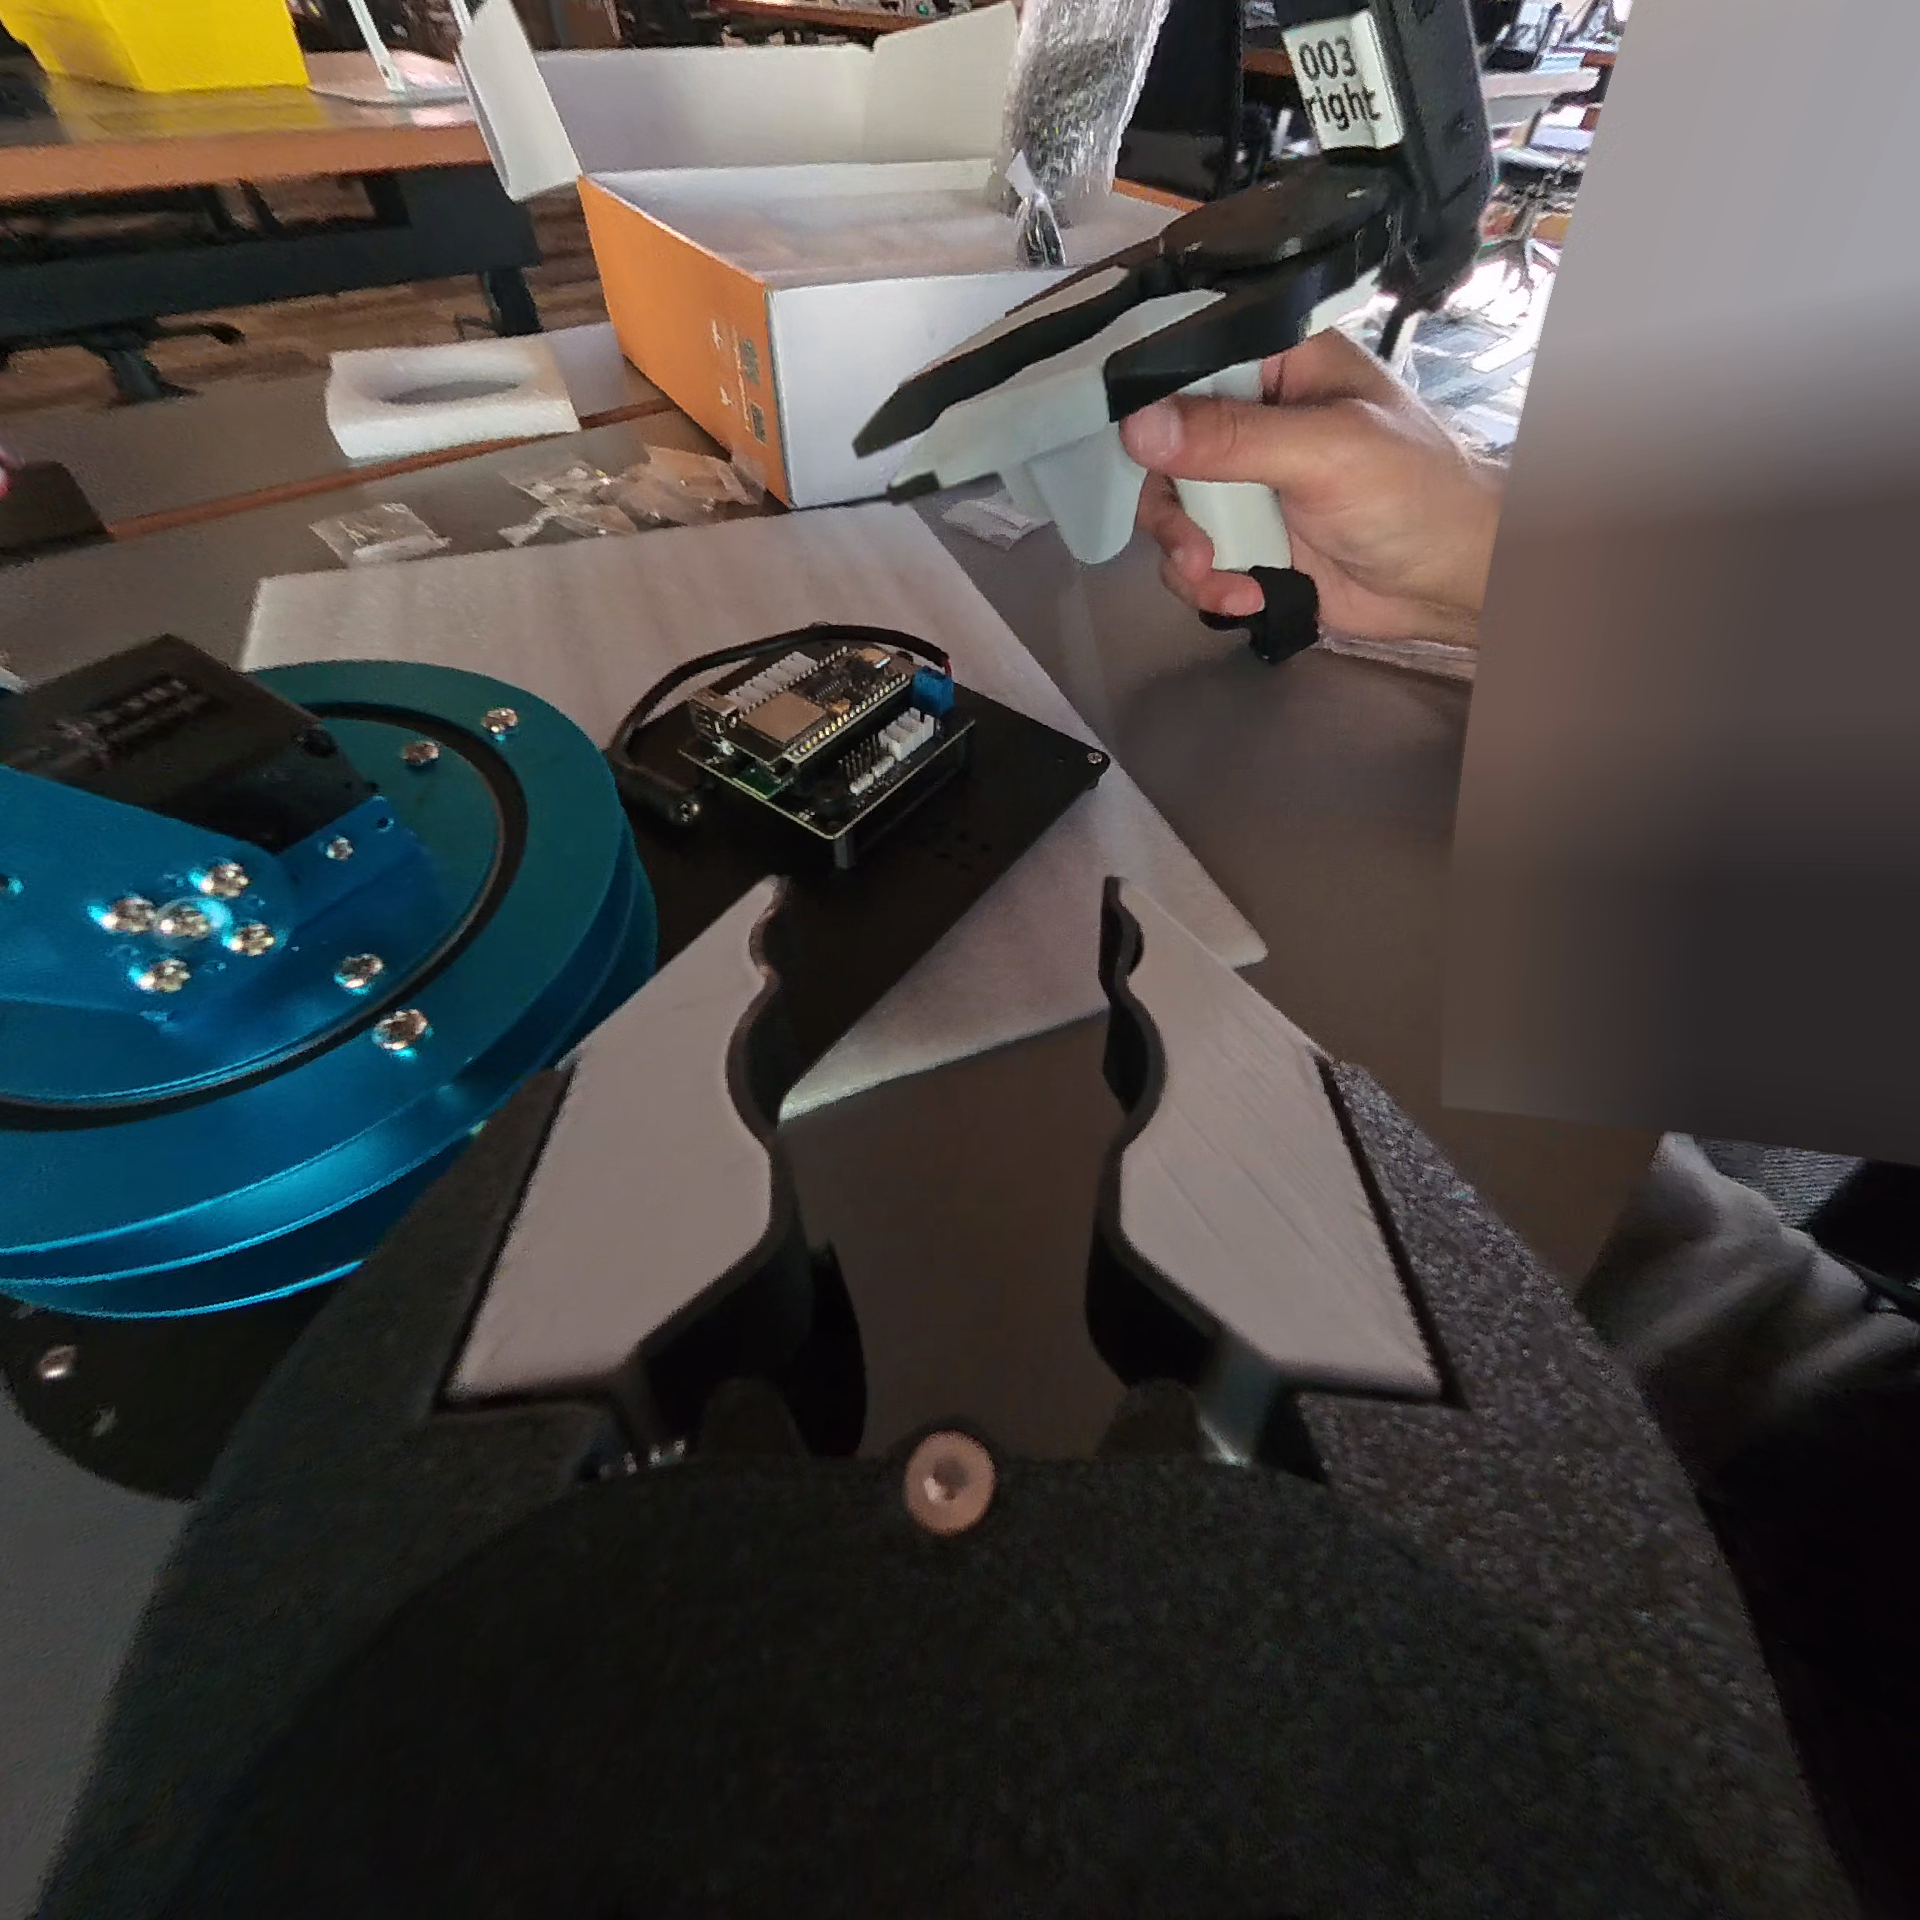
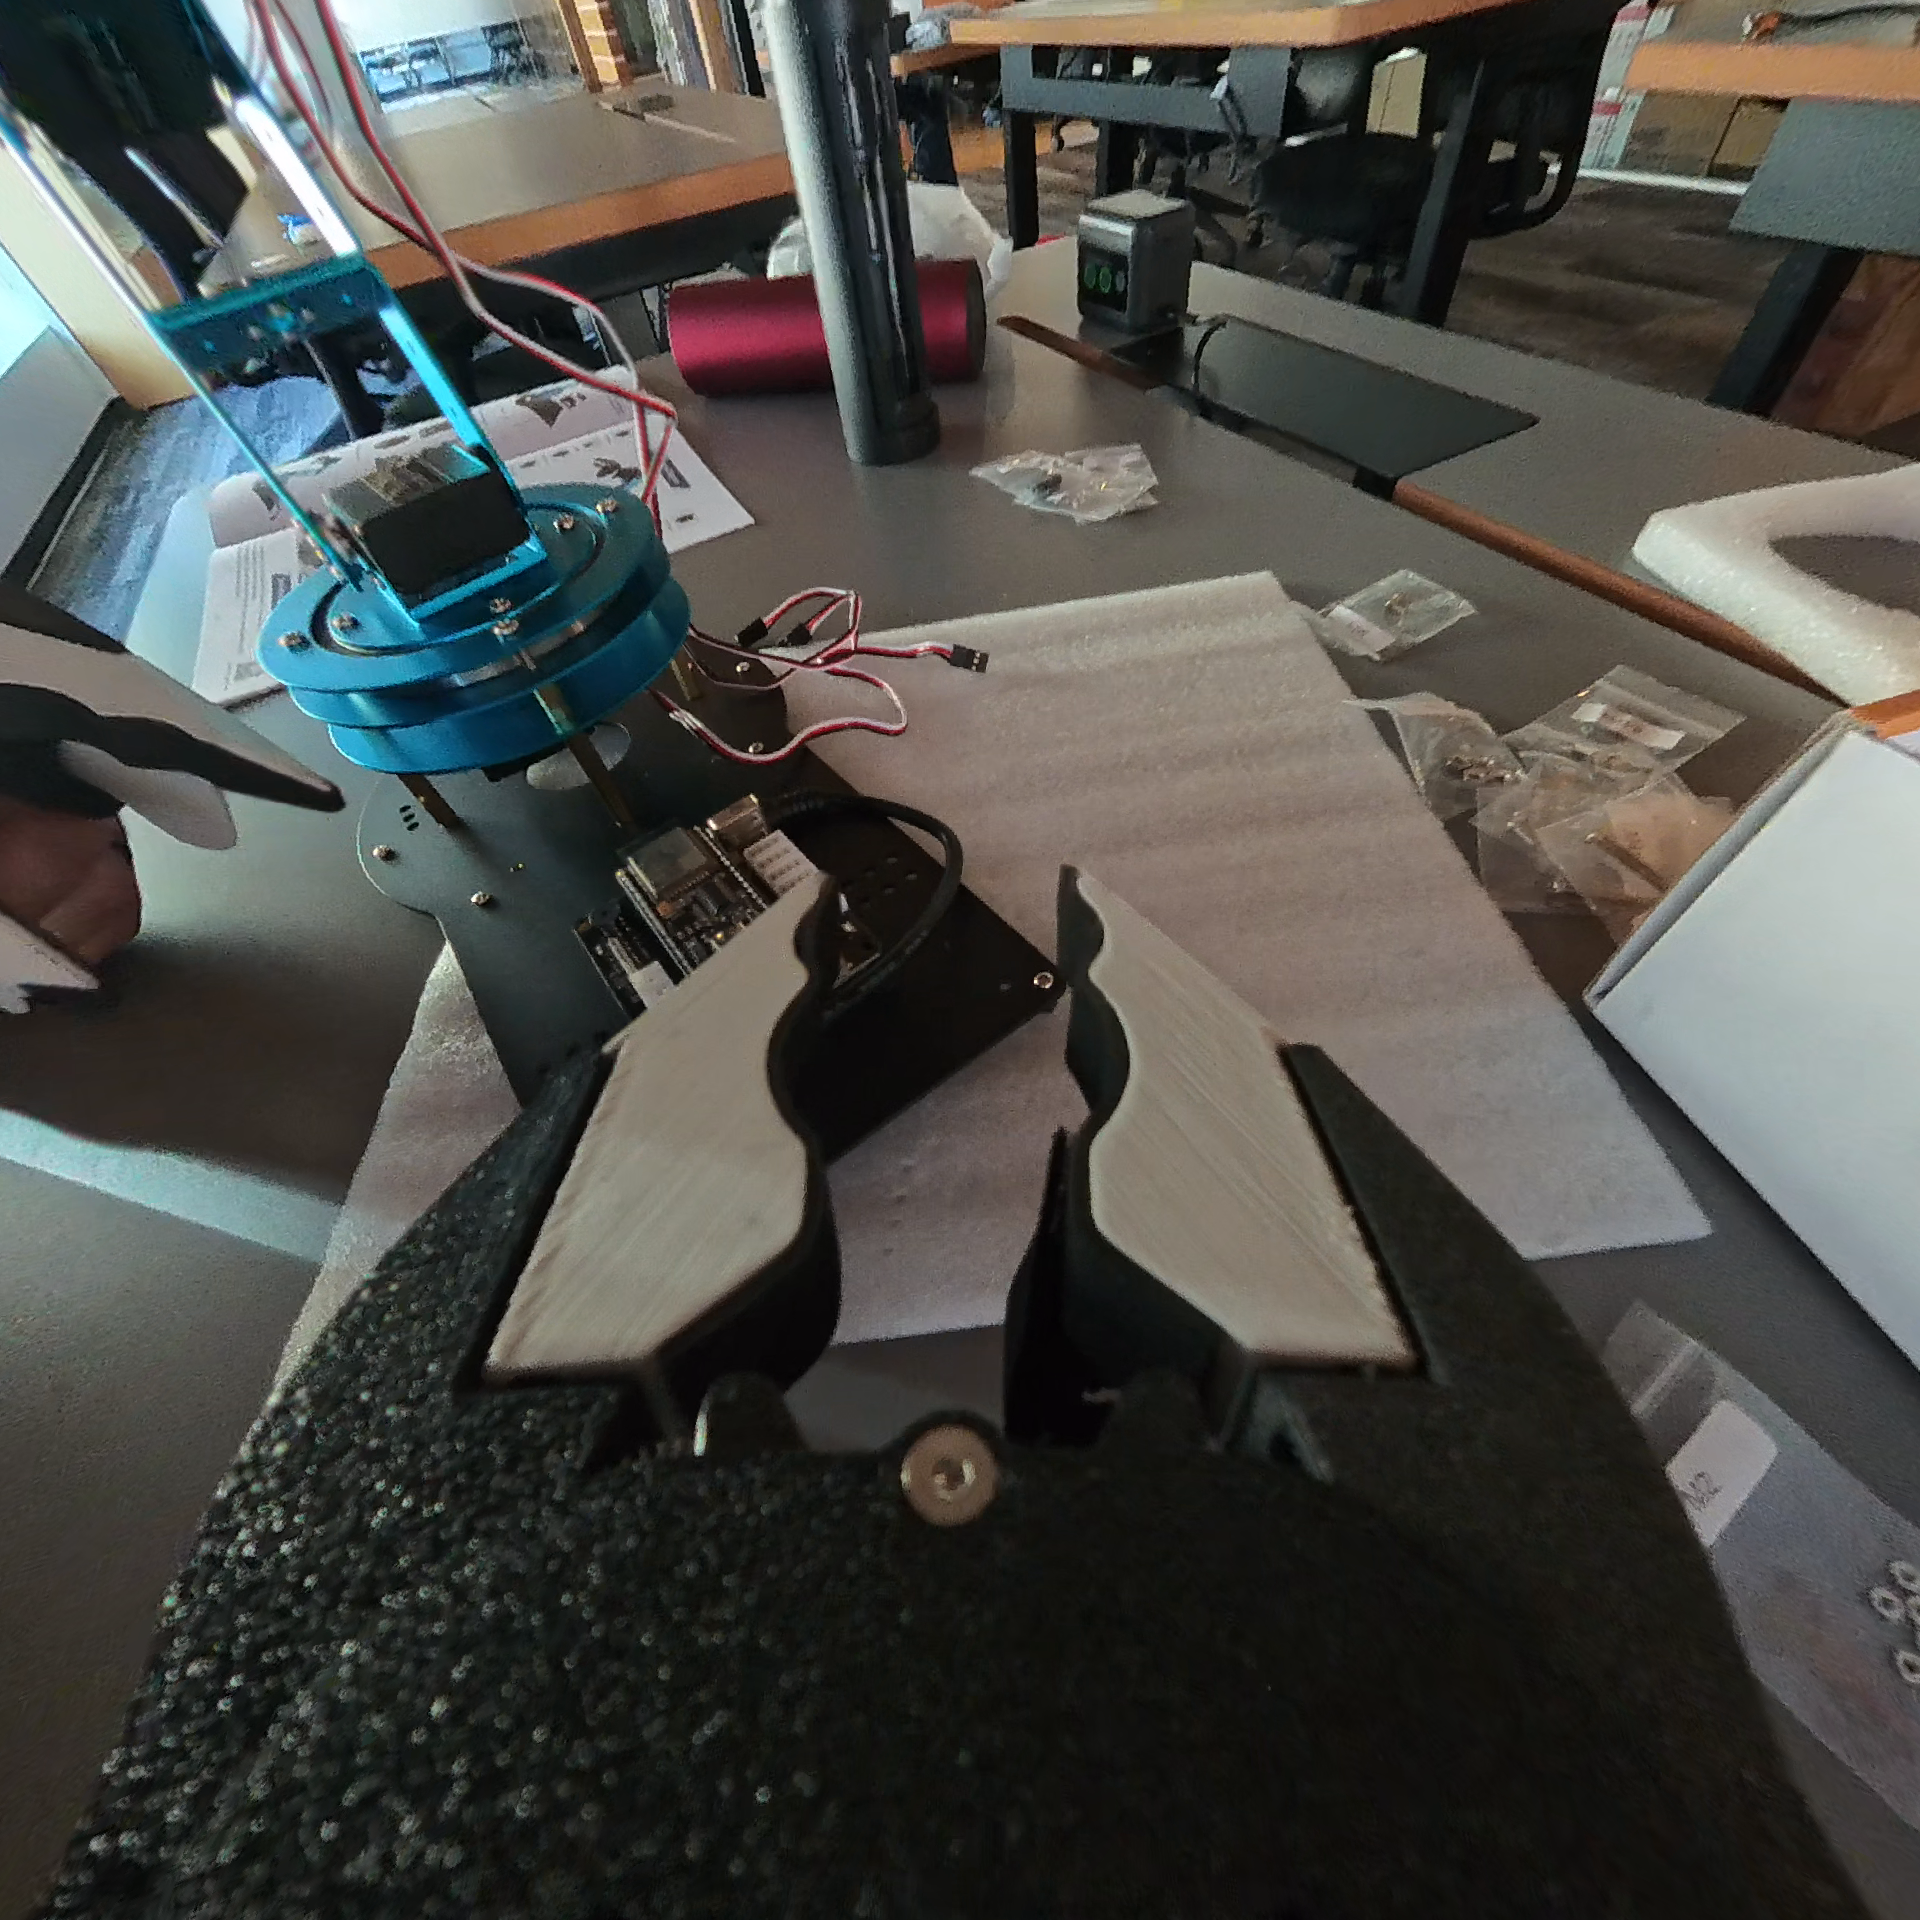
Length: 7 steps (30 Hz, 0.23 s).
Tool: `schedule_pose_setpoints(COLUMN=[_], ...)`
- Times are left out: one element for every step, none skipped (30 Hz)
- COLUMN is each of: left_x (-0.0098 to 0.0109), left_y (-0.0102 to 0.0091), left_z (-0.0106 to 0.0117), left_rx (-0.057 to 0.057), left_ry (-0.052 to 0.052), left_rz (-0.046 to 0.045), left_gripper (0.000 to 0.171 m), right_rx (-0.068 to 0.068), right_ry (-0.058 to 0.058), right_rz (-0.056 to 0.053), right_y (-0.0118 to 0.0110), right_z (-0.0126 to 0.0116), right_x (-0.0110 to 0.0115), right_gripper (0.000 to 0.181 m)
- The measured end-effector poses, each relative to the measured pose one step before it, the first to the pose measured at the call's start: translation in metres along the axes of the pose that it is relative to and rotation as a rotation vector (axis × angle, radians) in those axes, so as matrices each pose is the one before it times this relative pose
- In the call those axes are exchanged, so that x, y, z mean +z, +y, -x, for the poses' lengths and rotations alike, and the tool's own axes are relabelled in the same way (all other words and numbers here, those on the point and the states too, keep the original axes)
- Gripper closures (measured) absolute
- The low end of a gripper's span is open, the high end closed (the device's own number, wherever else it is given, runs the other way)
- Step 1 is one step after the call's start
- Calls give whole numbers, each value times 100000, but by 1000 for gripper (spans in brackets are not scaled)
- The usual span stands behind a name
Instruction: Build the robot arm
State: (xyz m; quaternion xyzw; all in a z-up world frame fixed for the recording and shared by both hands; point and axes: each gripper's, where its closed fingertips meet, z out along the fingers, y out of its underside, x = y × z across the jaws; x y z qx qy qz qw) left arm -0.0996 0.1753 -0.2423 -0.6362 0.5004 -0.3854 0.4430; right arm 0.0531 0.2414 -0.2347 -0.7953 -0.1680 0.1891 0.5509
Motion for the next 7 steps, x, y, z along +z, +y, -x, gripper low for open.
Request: schedule_pose_setpoints(left_x=[-47,18,133,204,248,264,251], left_y=[-55,32,147,244,298,316,285], left_z=[-95,-172,-164,-90,-62,-79,-72], left_rx=[2626,3413,3642,3020,1988,1114,571], left_ry=[-1477,-1490,-1704,-1761,-1121,-342,182], left_rz=[-486,214,1112,1897,2348,2437,2267], left_gripper=[116,116,116,115,115,115,115], right_rx=[-34,-133,-413,-478,-367,-187,-102], right_ry=[494,507,715,538,732,681,472], right_rz=[-1005,-773,-845,-763,-768,-768,-616], right_y=[-215,-197,-209,-212,-189,-170,-114], right_z=[-40,-54,-80,-65,-102,-119,-98], right_x=[-139,-150,-167,-167,-154,-129,-86], right_gripper=[142,142,142,142,143,143,144])
